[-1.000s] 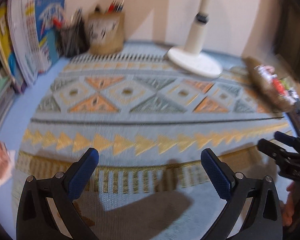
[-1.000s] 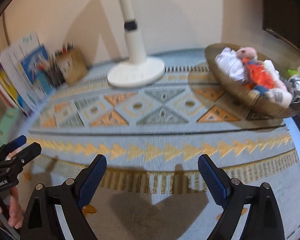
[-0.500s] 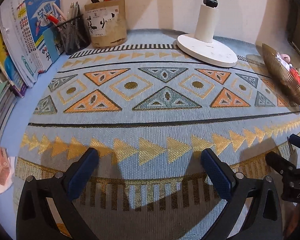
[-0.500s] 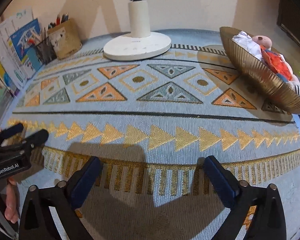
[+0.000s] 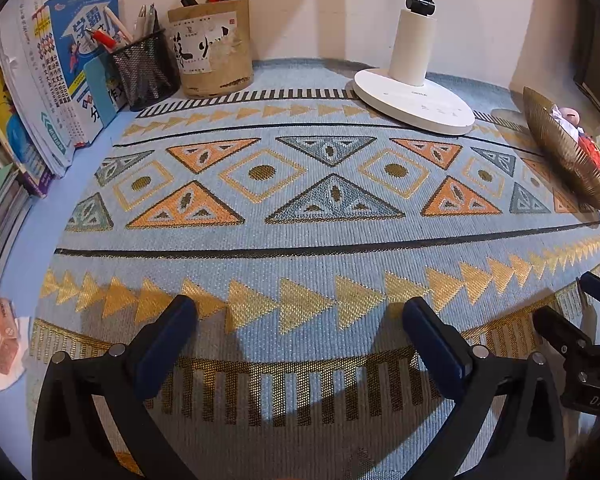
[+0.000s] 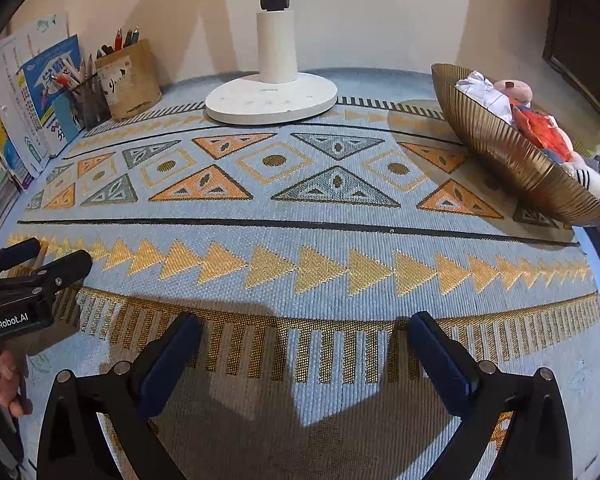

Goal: Organize objects

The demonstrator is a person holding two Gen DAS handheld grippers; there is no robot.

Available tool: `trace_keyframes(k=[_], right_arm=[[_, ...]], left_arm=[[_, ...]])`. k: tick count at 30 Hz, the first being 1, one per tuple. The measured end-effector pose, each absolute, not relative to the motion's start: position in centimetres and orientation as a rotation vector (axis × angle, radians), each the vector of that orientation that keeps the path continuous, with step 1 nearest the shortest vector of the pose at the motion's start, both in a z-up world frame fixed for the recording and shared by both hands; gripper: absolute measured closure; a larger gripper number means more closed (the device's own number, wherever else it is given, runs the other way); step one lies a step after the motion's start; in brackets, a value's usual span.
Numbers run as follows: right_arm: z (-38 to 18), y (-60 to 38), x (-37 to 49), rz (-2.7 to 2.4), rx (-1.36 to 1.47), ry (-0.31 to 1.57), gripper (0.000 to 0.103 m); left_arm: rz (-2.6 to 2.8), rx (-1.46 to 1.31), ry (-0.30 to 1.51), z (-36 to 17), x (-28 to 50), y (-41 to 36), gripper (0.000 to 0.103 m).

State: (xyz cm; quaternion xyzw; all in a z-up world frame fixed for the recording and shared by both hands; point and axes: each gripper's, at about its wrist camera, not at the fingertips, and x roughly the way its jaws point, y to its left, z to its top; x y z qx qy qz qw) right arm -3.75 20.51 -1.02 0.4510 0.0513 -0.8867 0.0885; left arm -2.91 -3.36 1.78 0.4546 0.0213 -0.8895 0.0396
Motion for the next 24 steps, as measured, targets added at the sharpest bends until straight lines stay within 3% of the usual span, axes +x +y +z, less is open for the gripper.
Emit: trace_keyframes(k=[24], right_arm=[[-0.93,20.51,-3.73,-2.637,1.341,0.154,0.000]], left_arm=[[-2.727,1.394,0.065,1.89,-3.03,-3.37,0.000]])
